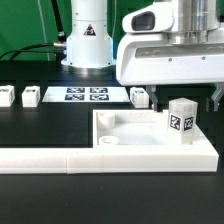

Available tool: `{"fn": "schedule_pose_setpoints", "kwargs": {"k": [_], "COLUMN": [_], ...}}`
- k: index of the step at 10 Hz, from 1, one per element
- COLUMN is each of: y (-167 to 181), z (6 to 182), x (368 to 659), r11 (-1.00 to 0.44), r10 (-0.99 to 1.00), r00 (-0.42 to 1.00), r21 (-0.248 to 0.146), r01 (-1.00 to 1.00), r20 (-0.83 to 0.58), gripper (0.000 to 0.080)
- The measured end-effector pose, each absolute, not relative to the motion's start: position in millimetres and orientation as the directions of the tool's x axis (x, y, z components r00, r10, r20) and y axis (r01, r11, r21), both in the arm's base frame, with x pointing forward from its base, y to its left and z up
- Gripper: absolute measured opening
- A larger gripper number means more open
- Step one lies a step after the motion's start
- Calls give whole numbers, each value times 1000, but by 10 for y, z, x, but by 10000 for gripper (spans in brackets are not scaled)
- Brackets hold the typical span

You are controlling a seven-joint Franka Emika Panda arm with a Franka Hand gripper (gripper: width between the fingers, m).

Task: Assemble square table

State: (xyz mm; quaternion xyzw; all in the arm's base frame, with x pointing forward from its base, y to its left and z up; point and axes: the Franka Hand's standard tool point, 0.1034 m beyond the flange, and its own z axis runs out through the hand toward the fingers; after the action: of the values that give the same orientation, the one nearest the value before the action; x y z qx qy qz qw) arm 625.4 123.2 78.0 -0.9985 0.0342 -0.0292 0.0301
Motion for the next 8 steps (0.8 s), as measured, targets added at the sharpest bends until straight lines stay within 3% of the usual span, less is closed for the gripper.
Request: {"fn": "schedule_pose_setpoints", "kwargs": {"k": [8], "y": [1171], "z": [773], "x": [6262], "r11": [-928], "r10": [371], "r00": [926], "r21": [-17], "r01": [373], "r20": [74], "gripper": [649]}}
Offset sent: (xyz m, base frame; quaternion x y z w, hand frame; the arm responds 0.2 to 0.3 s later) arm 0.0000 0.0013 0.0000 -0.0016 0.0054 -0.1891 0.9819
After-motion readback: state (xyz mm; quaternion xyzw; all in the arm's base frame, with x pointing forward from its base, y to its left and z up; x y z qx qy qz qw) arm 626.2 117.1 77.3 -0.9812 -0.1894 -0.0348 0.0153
